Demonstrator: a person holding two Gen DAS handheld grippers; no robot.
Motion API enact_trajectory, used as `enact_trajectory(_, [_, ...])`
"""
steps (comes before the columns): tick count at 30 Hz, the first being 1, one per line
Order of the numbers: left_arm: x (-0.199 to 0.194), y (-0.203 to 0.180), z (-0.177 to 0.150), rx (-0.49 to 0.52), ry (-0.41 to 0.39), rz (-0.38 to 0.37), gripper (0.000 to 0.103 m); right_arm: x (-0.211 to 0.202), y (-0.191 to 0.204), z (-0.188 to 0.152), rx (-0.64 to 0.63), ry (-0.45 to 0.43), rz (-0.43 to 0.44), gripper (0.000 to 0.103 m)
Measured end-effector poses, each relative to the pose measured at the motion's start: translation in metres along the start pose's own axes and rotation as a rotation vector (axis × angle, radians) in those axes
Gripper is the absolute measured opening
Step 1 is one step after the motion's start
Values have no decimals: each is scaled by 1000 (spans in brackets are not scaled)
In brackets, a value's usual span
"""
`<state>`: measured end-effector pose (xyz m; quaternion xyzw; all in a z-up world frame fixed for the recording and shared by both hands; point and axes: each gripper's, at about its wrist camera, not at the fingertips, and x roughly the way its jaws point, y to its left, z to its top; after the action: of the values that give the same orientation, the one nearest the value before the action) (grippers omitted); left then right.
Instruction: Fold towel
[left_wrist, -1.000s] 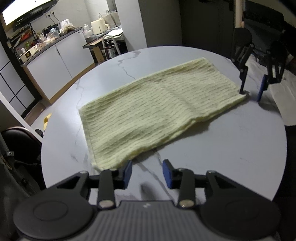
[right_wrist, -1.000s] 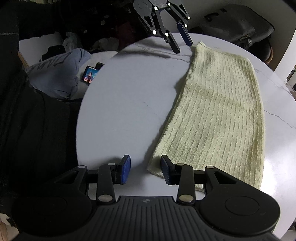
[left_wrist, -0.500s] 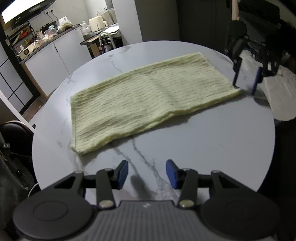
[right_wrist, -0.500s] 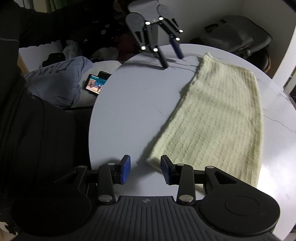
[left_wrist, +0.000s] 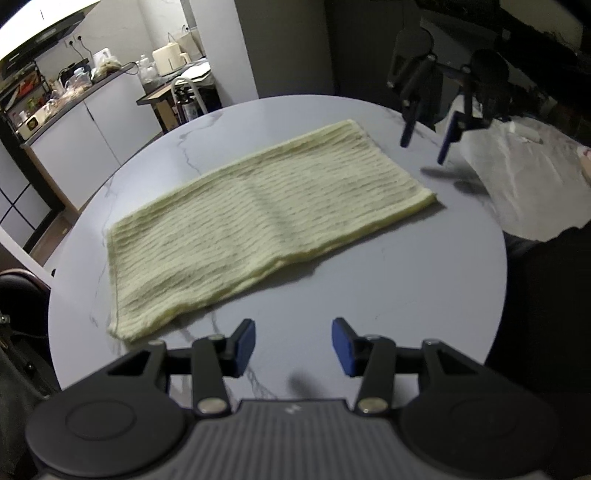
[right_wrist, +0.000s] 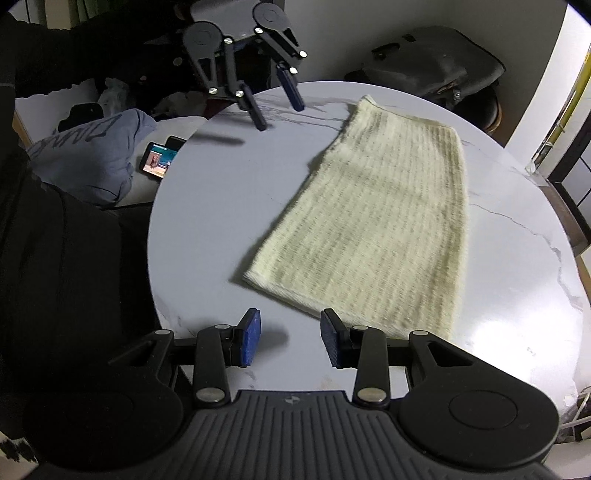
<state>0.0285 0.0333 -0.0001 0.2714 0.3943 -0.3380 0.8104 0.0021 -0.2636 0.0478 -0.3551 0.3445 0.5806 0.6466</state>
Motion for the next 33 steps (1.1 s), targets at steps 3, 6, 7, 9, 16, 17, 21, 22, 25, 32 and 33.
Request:
enact_trajectory(3, [-2,-4,5,-2,2,4,49,-5,-6,-5,-6,-9,-8,40])
enact_trajectory(6, [-6,-10,12,-6,-2,12,49,-10,-17,-11,-12,-19,-21,40])
enact_trajectory(7, [-7,-11,15,-9,-2,15,49,-11,-21,-14,-15,-21,-26,40])
enact_trajectory(9, [-7,-14,19,-13,2,22,49,-14,-28,-19,-23,-25,-36,40])
enact_trajectory(16, [-4,-29,34,-27,15,28,50,-20,-49,-32,-35,-32,-47,40])
enact_trajectory(17, [-3,-30,35,-26,20,29,50,-20,-54,-34,-26,-39,-45,40])
enact_trajectory(21, [0,-35,40,-32,33,34,51,-21,-65,-38,-22,-58,-47,40])
enact_trajectory(22, [0,-36,41,-36,32,36,51,-21,-67,-38,-30,-62,-49,40])
enact_trajectory(25, [2,-37,42,-48,23,33,52,-21,-71,-37,-47,-71,-51,40])
enact_trajectory(32, [11,-43,47,-48,41,13,54,-14,-84,-32,-74,-83,-22,40])
enact_trajectory(33, [12,-43,47,-50,44,12,54,-12,-88,-32,-64,-91,-6,40])
